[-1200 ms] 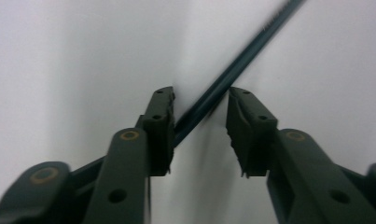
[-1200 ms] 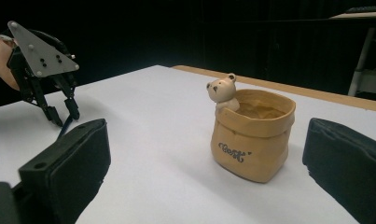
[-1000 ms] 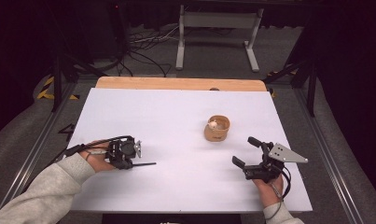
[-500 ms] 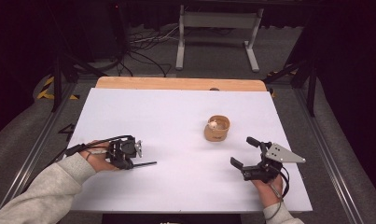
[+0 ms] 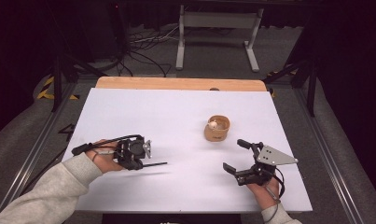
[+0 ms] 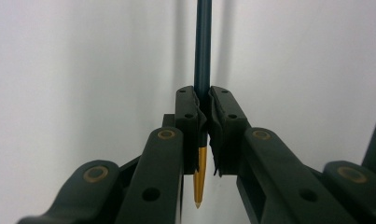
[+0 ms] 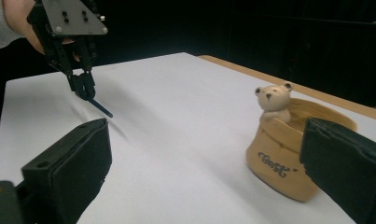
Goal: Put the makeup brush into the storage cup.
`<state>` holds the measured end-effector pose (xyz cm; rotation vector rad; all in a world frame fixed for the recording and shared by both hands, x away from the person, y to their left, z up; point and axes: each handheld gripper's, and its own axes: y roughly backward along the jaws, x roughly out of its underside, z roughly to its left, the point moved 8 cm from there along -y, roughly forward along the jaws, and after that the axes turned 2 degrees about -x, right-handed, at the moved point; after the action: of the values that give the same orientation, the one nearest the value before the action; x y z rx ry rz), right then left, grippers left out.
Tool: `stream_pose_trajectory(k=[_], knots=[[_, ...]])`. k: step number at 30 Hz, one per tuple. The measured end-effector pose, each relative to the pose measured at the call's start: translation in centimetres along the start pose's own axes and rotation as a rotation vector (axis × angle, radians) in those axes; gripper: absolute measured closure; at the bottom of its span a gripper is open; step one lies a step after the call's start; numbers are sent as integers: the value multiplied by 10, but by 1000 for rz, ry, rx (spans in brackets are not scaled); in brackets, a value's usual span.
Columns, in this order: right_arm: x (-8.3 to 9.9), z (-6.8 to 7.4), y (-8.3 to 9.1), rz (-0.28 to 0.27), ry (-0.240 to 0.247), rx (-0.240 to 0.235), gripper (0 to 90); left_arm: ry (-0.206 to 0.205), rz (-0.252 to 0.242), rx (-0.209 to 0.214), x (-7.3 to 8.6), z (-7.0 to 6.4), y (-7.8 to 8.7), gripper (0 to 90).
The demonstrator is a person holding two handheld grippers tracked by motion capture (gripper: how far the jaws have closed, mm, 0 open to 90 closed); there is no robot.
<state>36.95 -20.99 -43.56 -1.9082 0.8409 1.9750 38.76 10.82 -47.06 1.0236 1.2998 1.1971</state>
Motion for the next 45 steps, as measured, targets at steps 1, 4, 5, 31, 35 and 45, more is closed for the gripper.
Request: stream_pose_trajectory(k=[1, 4, 5, 31, 35, 45], knots=[[-1, 2, -1, -1, 5, -11, 28, -7, 0, 4, -3, -1, 1, 826], [-2, 6, -4, -3, 12, -30, 21, -29, -12, -3, -15, -5, 4, 826], [-3, 7, -5, -3, 13, -36, 18, -34, -16, -5, -19, -6, 5, 825], [-2, 47, -37, 35, 24, -231, 21, -151, -65, 6, -86, -30, 17, 825], [-3, 54, -43, 41, 30, -262, 32, -165, -57, 3, -90, -30, 17, 825], [-4, 65, -52, 56, 34, -329, 142, -176, -62, -4, -97, -32, 16, 825]])
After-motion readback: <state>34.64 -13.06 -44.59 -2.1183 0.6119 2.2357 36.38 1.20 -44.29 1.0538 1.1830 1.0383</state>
